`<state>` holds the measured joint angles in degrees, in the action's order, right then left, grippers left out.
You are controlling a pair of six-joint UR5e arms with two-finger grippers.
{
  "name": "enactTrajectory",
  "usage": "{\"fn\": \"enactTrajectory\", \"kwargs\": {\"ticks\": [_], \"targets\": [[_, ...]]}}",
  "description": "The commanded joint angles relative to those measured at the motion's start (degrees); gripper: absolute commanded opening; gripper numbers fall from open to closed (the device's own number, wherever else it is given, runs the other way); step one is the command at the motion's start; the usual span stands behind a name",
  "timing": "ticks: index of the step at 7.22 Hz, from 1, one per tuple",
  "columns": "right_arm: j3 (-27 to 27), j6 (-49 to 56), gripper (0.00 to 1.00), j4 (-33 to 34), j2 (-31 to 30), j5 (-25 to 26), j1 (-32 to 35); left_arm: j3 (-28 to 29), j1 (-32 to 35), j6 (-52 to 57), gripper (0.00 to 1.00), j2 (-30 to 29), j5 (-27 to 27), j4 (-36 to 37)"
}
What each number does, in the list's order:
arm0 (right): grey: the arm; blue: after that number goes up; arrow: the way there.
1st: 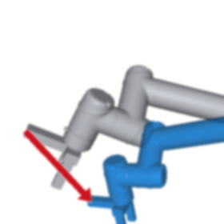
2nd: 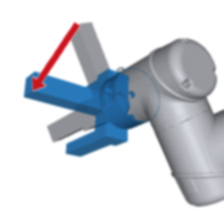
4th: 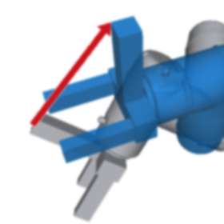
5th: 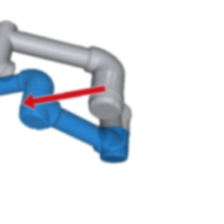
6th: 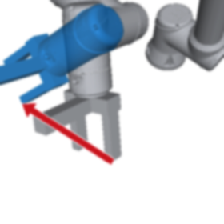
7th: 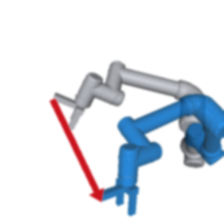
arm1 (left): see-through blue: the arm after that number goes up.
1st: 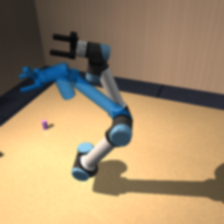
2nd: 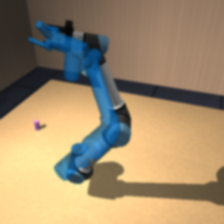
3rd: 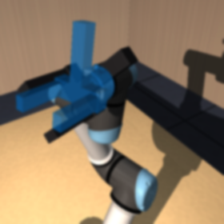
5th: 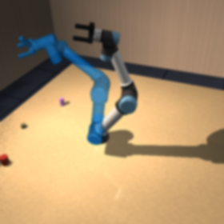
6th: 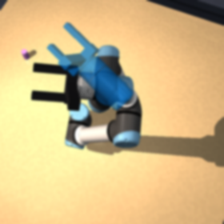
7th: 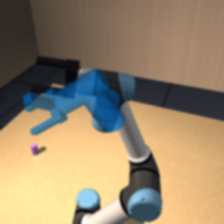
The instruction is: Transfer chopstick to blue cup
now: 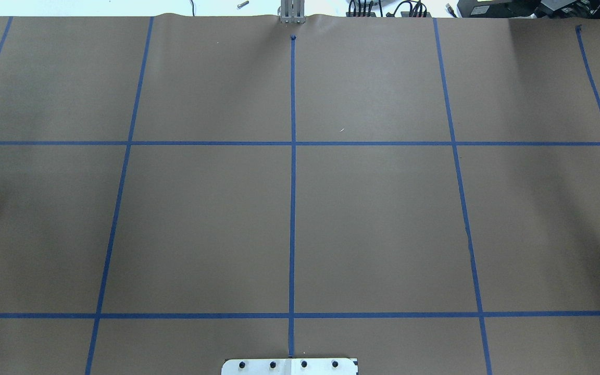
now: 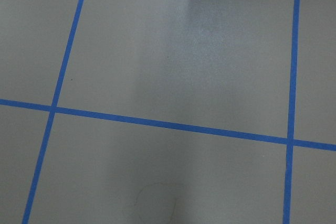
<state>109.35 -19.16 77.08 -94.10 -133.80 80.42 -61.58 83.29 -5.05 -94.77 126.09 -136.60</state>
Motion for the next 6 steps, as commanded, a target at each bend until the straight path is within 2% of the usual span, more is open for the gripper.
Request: {"fn": "enactTrajectory", "kwargs": {"ticks": [1, 2, 3, 4, 5, 6], "targets": [[-0.02, 0.00, 1.00, 0.00, -0.21, -0.06, 0.00, -2.56, -0.15, 0.39, 0.00, -0.06, 0.91, 0.28], [0.07, 0.00, 1.00, 0.00, -0.29, -0.15, 0.00, -6.06, 0.12, 0.40, 0.00, 0.02, 7.35, 3.94], [-0.02, 0.00, 1.00, 0.00, -0.38, -0.15, 0.00, -10.79, 3.08, 0.40, 0.00, 0.02, 12.90, 9.46], [-0.02, 0.00, 1.00, 0.00, -0.38, -0.23, 0.00, -17.71, 4.06, 0.05, 0.00, 0.20, 15.22, 16.13], [-0.02, 0.00, 1.00, 0.00, -0.47, -0.23, 0.00, -25.01, 4.07, -0.39, 0.00, 0.46, 15.06, 23.24], [-0.02, 0.00, 1.00, 0.00, -0.56, -0.32, 0.00, -30.65, 3.73, -7.18, 0.00, 0.03, 14.72, 26.01]]}}
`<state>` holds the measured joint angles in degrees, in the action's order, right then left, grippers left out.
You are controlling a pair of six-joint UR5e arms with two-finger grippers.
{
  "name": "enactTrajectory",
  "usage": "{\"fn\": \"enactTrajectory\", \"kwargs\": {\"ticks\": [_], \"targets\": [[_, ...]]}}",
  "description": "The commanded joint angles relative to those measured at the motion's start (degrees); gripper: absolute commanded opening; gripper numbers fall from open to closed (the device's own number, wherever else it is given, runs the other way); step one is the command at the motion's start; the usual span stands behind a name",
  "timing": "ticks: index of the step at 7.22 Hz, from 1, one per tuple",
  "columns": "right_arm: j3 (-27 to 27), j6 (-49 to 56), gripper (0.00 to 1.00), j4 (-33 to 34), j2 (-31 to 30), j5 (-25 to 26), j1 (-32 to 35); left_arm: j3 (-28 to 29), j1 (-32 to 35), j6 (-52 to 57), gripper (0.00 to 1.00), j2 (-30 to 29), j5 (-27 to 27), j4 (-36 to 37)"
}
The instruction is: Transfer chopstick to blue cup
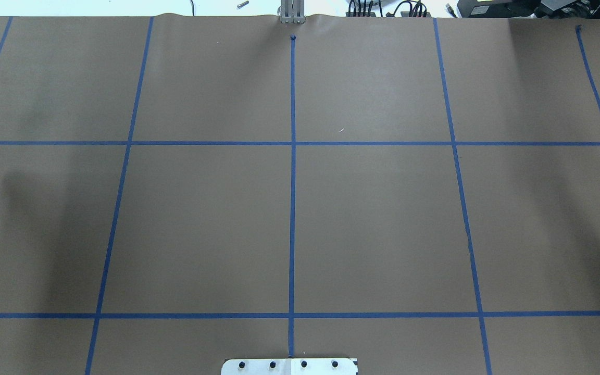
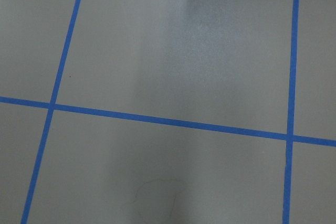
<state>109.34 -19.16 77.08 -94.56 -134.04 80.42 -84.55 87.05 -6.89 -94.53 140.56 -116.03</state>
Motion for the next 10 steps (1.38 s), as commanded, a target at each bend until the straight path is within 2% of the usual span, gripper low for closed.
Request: {"fn": "enactTrajectory", "kwargs": {"ticks": [1, 3, 5, 6, 8, 9, 10], "targets": [[-0.09, 0.00, 1.00, 0.00, -0.10, 0.01, 0.00, -14.35, -3.87, -16.21, 0.00, -0.04, -2.72, 5.29], [-0.09, 0.00, 1.00, 0.00, -0.28, 0.01, 0.00, -23.78, -19.03, -35.29, 0.00, -1.17, -13.23, 5.46], [-0.27, 0.00, 1.00, -0.09, -0.28, -0.17, 0.00, -24.78, -26.81, -49.74, 0.00, -7.57, -15.49, 5.63], [-0.36, 0.00, 1.00, -0.09, -0.28, -0.17, 0.00, -24.61, -33.63, -55.89, 0.00, -11.60, -20.98, 6.24], [-0.36, -0.09, 1.00, 0.00, -0.28, -0.25, 0.00, -24.17, -45.78, -63.74, 0.00, -28.51, -30.92, 27.92], [-0.36, -0.09, 1.00, 0.00, -0.28, -0.25, 0.00, -22.95, -50.53, -66.21, 0.00, -31.82, -34.44, 30.31], [-0.45, -0.09, 1.00, 0.00, -0.28, -0.25, 0.00, -17.63, -53.36, -69.54, 0.00, -37.25, -37.26, 30.33]]}}
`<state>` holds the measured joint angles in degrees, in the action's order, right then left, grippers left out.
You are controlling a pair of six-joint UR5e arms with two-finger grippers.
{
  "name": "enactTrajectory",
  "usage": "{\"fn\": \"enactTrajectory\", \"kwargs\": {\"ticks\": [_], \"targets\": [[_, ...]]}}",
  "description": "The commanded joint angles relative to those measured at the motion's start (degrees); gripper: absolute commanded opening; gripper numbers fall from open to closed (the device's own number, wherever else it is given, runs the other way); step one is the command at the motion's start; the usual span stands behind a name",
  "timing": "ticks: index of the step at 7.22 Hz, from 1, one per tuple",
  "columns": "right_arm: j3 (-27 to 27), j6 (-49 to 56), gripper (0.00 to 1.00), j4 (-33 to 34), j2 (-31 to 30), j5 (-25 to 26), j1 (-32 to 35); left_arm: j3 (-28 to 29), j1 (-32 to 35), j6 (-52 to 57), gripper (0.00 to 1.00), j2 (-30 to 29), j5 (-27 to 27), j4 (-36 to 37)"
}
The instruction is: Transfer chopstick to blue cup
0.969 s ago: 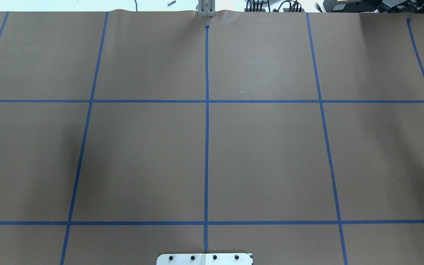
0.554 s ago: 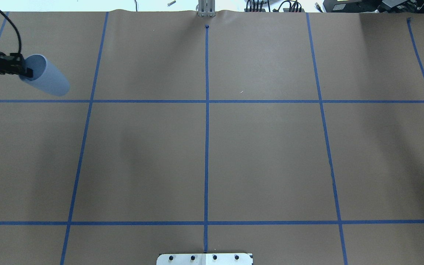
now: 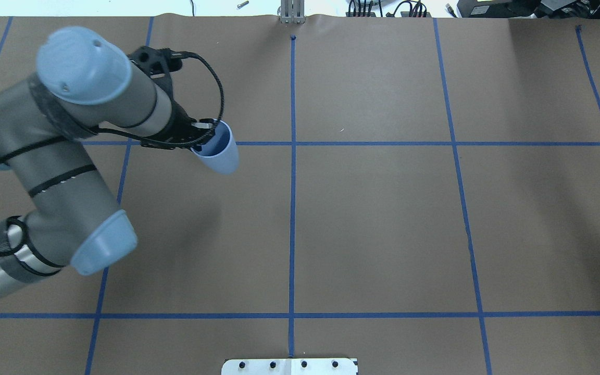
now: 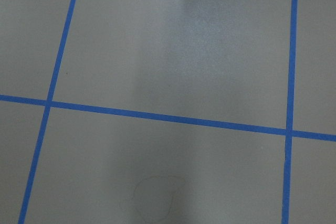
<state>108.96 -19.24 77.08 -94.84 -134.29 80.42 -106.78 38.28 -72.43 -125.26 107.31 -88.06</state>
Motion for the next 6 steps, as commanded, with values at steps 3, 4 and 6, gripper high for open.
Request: {"fn": "enactTrajectory", "kwargs": {"ticks": [3, 4, 6], "targets": [[-0.24, -0.01, 1.00, 0.00, 0.00, -0.01, 0.00, 14.39, -10.23, -5.53, 0.00, -10.88, -8.34, -4.03], [-0.24, -0.01, 1.00, 0.00, 0.00, -0.01, 0.00, 14.67, -10.68, -5.53, 0.00, -10.88, -8.60, -4.14], [-0.50, -0.01, 1.00, 0.00, 0.00, -0.01, 0.00, 14.76, -11.64, -5.44, 0.00, -10.79, -8.96, -4.06]]}}
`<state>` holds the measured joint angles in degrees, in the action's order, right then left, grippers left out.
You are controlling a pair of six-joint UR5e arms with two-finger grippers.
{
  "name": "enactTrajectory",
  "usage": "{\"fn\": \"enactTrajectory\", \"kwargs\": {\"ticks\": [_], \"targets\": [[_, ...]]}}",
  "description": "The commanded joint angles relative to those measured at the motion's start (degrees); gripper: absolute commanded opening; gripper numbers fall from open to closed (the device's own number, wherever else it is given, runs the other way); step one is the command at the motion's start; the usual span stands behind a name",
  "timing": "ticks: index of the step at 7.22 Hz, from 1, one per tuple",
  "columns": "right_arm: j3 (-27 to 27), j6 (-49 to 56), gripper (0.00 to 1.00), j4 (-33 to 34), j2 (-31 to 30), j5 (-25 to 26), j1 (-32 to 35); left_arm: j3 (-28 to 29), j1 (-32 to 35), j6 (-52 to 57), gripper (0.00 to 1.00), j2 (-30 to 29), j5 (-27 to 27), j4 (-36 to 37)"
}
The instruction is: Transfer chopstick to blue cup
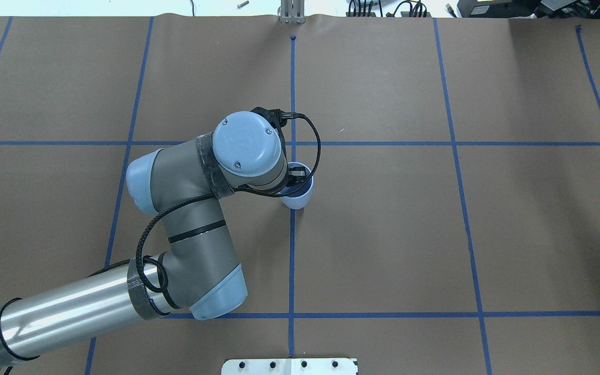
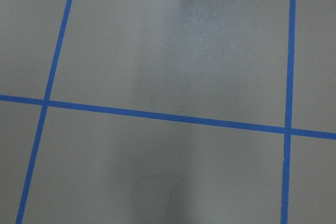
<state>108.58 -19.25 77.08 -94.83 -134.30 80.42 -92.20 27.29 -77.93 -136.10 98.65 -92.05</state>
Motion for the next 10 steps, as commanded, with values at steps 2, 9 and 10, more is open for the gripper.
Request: {"fn": "enactTrajectory", "kwargs": {"ticks": [2, 9, 10], "targets": [[-0.12, 0.00, 1.00, 0.00, 0.00, 0.00, 0.00, 0.18, -2.05, -0.03, 0.00, 0.13, -2.05, -0.06], [-0.12, 0.00, 1.00, 0.00, 0.18, -0.09, 0.00, -11.12, 0.56, 3.57, 0.98, 0.39, -2.50, 5.44], [-0.12, 0.00, 1.00, -0.09, 0.18, 0.00, 0.00, -15.07, 3.53, 6.97, 0.98, 0.48, 1.25, 10.01]]}}
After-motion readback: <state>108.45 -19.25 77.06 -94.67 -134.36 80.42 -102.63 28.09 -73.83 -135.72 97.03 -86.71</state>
